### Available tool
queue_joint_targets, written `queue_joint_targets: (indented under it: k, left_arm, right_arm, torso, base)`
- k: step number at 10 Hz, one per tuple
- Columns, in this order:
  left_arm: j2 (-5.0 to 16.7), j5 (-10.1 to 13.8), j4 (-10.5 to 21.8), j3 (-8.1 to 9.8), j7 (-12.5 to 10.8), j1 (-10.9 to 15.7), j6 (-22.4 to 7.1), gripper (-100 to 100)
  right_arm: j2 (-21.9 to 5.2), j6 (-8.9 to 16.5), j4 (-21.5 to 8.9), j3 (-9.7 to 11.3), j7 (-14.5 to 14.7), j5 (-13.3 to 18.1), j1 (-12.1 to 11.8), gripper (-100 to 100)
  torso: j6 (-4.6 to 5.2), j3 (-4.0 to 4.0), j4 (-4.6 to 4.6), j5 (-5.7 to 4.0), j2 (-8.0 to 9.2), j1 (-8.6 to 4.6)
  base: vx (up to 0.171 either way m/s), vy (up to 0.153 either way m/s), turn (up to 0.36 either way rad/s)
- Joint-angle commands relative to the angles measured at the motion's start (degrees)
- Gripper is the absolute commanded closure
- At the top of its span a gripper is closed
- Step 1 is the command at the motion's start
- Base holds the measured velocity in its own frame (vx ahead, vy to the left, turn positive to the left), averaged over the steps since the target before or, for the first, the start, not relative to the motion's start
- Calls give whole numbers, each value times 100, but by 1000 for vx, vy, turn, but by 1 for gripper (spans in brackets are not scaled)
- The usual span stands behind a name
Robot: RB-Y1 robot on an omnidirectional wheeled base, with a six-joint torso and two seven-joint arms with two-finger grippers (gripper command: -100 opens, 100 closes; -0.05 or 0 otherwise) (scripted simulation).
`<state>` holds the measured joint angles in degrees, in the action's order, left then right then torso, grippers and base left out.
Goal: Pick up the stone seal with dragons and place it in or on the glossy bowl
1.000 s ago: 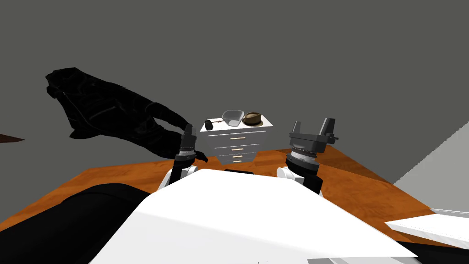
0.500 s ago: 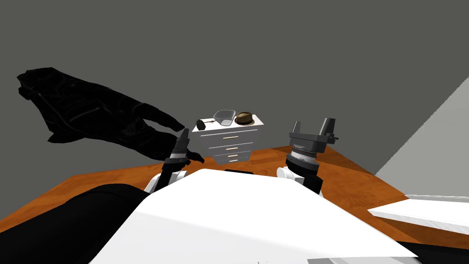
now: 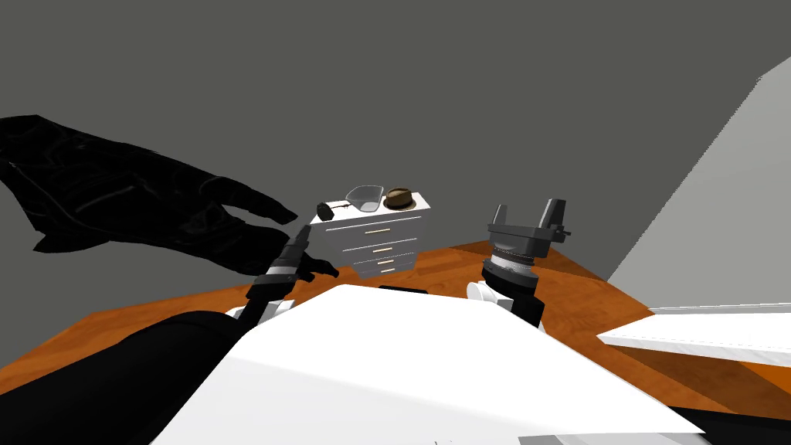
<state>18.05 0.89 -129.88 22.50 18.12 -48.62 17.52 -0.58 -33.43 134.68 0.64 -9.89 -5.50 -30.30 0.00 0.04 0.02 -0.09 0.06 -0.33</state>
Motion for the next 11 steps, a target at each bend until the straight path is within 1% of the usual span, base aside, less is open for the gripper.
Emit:
queue_joint_targets:
  k: [1, 4, 6, 11]
  left_arm:
    - [139, -45, -9, 181, 79, -179, -270, -100]
    - [498, -107, 11, 521, 125, -517, -680, -100]
    - [759, -157, 20, 709, 120, -721, -952, -100]
    - [1383, -297, 27, 1067, 28, -1147, -1579, -100]
  right_arm:
    - [0, 0, 0, 0, 0, 0, 0, 0]
    - [0, 0, 0, 0, 0, 0, 0, 0]
    - [-1, 0, 0, -1, 0, 0, 0, 0]
    - [-1, 0, 0, -1, 0, 0, -1, 0]
  torso:
    - [0, 0, 0, 0, 0, 0]
    - [0, -6, -2, 3, -11, 12]
    - [0, -6, -3, 6, -11, 23]
    - [1, -11, -4, 10, -19, 40]
  base:
    - [11, -90, -84]
    - [29, -66, -99]
    - [29, -31, -92]
    - [46, -4, -79]
